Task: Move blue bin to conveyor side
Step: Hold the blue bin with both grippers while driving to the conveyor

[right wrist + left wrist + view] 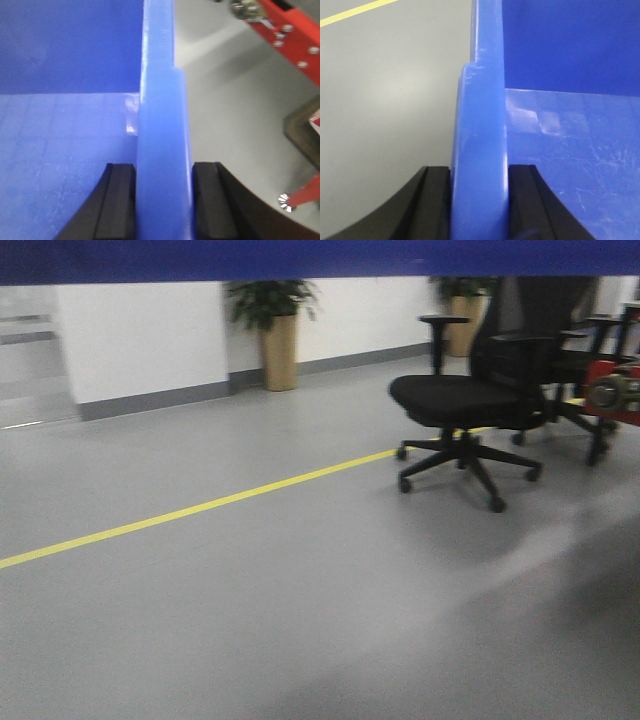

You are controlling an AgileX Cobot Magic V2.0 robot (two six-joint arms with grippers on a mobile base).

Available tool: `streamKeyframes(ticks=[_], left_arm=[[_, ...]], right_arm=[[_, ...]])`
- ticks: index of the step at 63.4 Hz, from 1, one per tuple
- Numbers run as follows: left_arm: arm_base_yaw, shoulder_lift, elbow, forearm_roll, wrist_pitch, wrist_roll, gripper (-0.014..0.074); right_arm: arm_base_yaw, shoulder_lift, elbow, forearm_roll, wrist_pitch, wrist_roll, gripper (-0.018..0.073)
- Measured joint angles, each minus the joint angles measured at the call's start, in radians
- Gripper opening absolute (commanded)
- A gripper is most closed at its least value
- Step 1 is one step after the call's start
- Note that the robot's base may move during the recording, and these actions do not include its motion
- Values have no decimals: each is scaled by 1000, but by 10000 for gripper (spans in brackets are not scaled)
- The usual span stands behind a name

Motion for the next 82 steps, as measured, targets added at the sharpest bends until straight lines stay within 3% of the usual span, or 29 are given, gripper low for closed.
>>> streamKeyframes(ticks=[82], left_arm=[[0, 0, 0, 17, -13, 0, -18]], right_arm=[[0, 0, 0, 2, 0, 2, -79]])
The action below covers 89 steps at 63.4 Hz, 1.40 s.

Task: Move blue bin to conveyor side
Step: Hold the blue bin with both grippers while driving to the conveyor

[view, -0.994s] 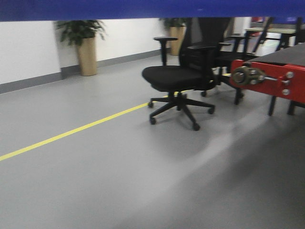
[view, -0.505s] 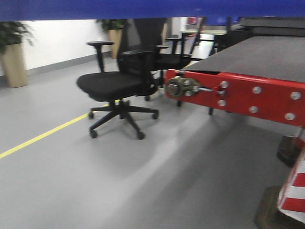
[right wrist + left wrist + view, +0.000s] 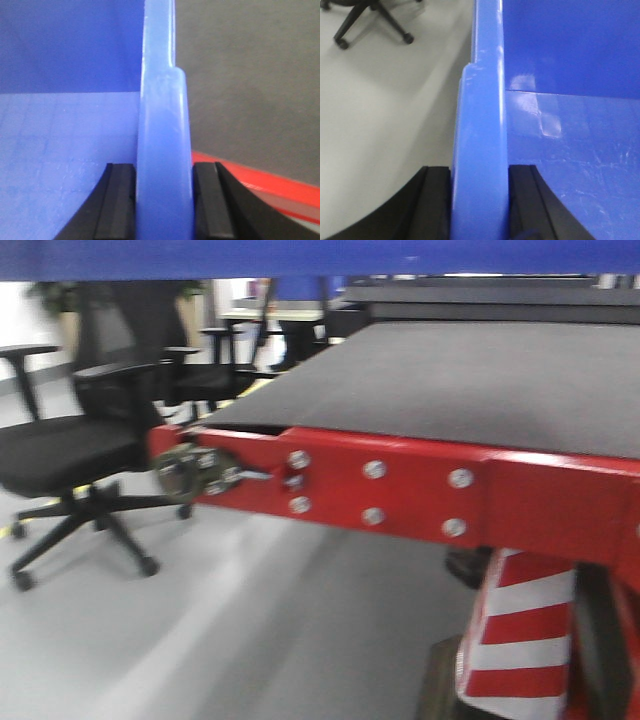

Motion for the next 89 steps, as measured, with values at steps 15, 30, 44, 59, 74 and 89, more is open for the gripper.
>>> streamKeyframes(ticks=[15, 30, 44, 59, 74, 89], left_arm=[[0, 0, 0, 7, -2, 0, -18], [0, 0, 0, 11, -2, 0, -18], [0, 0, 1, 12, -2, 0, -18], [0, 0, 1, 12, -2, 0, -18], [0, 0, 1, 12, -2, 0, -18], [0, 0, 1, 14, -2, 0, -18]], right_arm=[[0, 0, 0, 4, 0, 2, -79], [0, 0, 0, 6, 0, 2, -79], [0, 0, 0, 6, 0, 2, -79], [0, 0, 0, 6, 0, 3, -79], [0, 0, 0, 6, 0, 3, -79], [0, 0, 0, 8, 0, 3, -79]])
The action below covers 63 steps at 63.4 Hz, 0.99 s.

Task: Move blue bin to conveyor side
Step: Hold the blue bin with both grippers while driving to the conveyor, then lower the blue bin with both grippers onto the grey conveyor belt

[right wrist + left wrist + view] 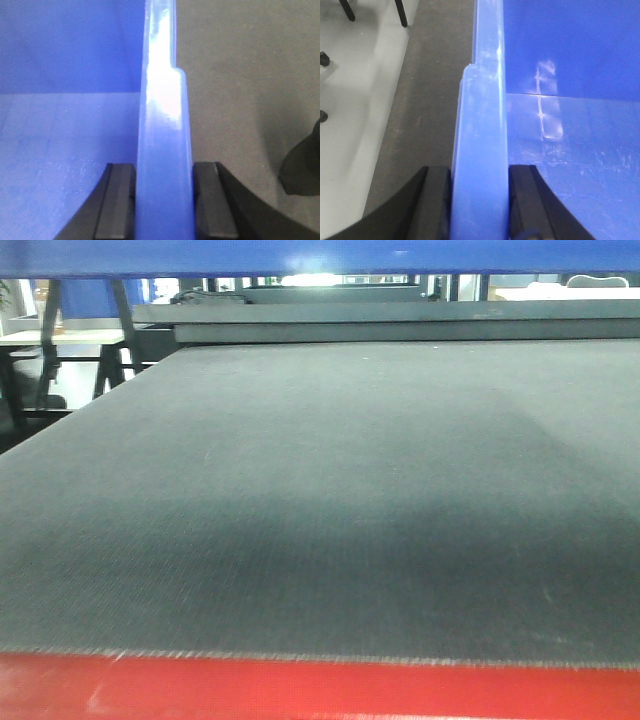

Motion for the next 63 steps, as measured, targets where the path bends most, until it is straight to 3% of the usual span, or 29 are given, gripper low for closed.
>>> streamKeyframes(ticks=[63], left_arm=[[0, 0, 0, 0, 0, 0, -18]], right_arm=[[0, 0, 0, 2, 0, 0, -79]])
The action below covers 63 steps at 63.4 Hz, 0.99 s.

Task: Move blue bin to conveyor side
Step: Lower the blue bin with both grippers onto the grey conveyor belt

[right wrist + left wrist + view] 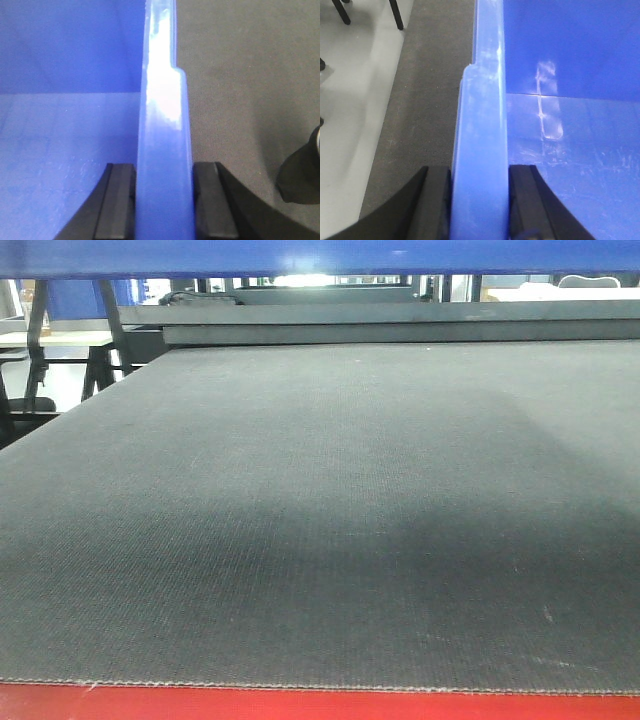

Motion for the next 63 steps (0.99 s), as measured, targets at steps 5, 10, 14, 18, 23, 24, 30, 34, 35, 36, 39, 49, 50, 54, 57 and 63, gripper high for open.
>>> streamKeyframes(ticks=[5, 10, 14, 18, 23, 24, 30, 34, 35, 36, 39, 49, 50, 54, 57, 63], left_arm=[[0, 0, 0, 0, 0, 0, -18], [0, 0, 0, 0, 0, 0, -18], [0, 0, 0, 0, 0, 0, -18], [0, 0, 0, 0, 0, 0, -18], [0, 0, 0, 2, 0, 0, -18], [0, 0, 2, 2, 0, 0, -18], [0, 0, 24, 12, -24, -2, -18], [0, 2, 60, 25, -67, -8, -18], [0, 2, 71, 27, -76, -13, -18], [0, 2, 82, 30, -87, -16, -18], [0, 2, 134, 44, -127, -34, -18], [2, 8, 297, 140, -284, -153, -18], [2, 8, 311, 150, -297, -164, -18], [4, 20, 373, 193, -362, -213, -18], [8, 25, 406, 209, -397, -232, -18], [24, 48, 466, 226, -471, -284, -18]], right_arm=[[0, 0, 0, 0, 0, 0, -79], [0, 0, 0, 0, -2, 0, -79], [0, 0, 0, 0, -8, 0, -79], [0, 0, 0, 0, -15, 0, -79], [0, 0, 2, 0, -22, 0, -79], [0, 2, 7, 0, -25, 0, -79], [0, 2, 43, 0, -78, 0, -79], [0, 2, 81, -4, -132, 0, -79], [0, 2, 98, -6, -153, 0, -79], [0, 4, 111, -9, -167, 0, -79], [0, 4, 159, -13, -214, 0, -79], [0, 8, 322, -14, -388, 2, -79], [0, 8, 343, -14, -411, 2, -79], [-2, 8, 401, -17, -487, 2, -79], [-2, 8, 444, -17, -529, 4, -79], [-8, 8, 512, -18, -613, 4, -79]])
